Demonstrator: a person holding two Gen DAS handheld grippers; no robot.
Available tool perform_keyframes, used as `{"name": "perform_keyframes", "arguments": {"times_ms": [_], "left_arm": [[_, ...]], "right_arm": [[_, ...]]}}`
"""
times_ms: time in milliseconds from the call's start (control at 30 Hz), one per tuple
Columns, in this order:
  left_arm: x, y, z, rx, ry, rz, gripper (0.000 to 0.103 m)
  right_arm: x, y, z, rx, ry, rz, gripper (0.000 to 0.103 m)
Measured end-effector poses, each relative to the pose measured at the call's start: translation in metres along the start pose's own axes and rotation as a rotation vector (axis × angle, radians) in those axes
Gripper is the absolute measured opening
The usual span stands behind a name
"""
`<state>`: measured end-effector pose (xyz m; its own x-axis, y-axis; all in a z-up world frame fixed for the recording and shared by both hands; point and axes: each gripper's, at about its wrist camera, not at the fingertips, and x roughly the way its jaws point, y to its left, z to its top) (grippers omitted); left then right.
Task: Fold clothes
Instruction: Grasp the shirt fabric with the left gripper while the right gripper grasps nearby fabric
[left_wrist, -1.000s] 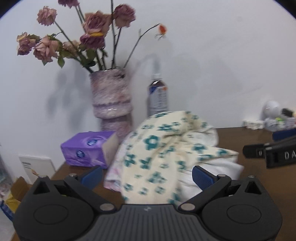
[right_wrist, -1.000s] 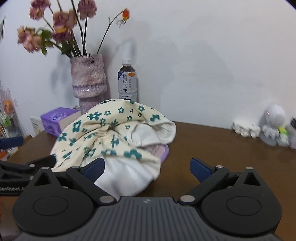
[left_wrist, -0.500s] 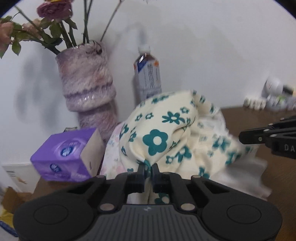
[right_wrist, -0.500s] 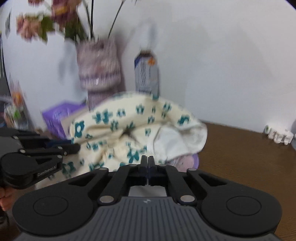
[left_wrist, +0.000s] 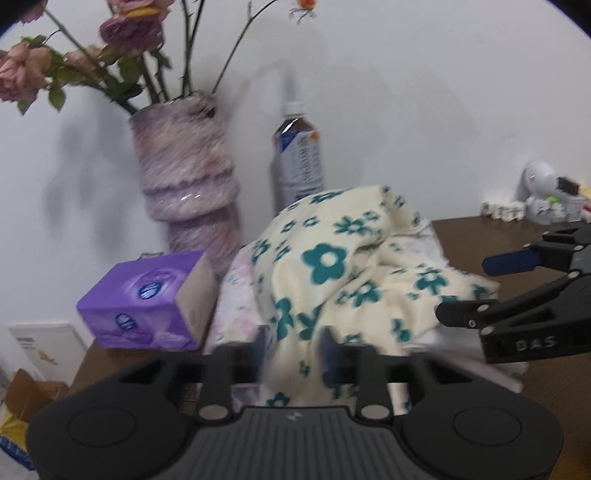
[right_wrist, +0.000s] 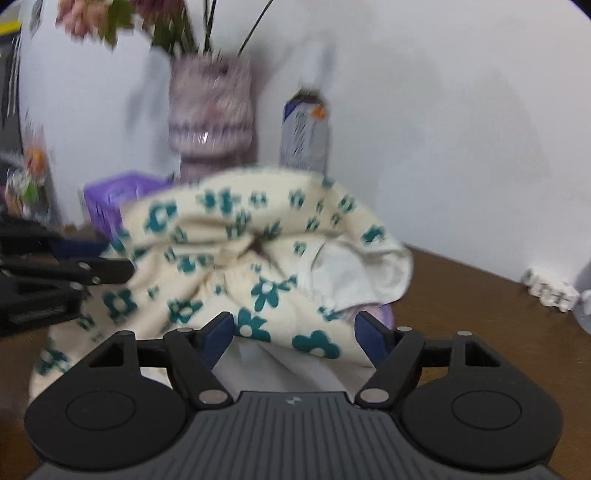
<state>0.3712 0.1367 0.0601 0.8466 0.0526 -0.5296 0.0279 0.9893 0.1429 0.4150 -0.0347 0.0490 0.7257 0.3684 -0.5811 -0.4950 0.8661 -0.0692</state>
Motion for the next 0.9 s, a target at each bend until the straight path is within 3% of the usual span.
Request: {"name": "perform_keyframes", "arguments": {"times_ms": [33,100,133,200,233,333,467,700,800,900], "left_arm": [[0.003,0.001,0.001,0.006,-0.001,0.012,0.062],[0.014,0.002,0.005,0.023,0.008,0.027,0.068],[0.02,0.002,0.006,0.03,0.024,0.015,0.066],[0.027,0.003,0.01,0.02,0.051,-0.023,0.008],[0.022,0.004,0.014,0.012,0.034,-0.033,0.005],[0.007,0.007,0.029,-0.009,-0.023,-0.061,0.005],[-0.041,-0.001,0.068,0.005,-0.141,-0.071,0.005],[-0.181,-0.021,0.125,-0.006,-0.445,-0.13,0.004],[-0.225,-0.043,0.11,0.03,-0.474,-0.173,0.005],[-0.266,-0.068,0.089,0.074,-0.479,-0.219,0.005]], "right_arm": [[0.007,0.0,0.0,-0.007,0.003,0.003,0.071],[0.018,-0.004,0.002,0.015,0.021,0.042,0.037],[0.021,-0.007,0.003,0.042,0.035,0.078,0.008],[0.021,-0.012,0.004,0.074,0.033,0.116,0.008],[0.014,-0.012,0.005,0.071,0.012,0.119,0.007],[-0.012,-0.017,0.016,0.081,-0.061,0.119,0.007],[-0.063,-0.024,0.048,0.098,-0.183,0.078,0.007],[-0.2,-0.029,0.094,0.091,-0.452,-0.011,0.007],[-0.266,-0.03,0.093,0.075,-0.542,-0.04,0.007],[-0.315,-0.027,0.068,0.031,-0.556,-0.064,0.007]]}}
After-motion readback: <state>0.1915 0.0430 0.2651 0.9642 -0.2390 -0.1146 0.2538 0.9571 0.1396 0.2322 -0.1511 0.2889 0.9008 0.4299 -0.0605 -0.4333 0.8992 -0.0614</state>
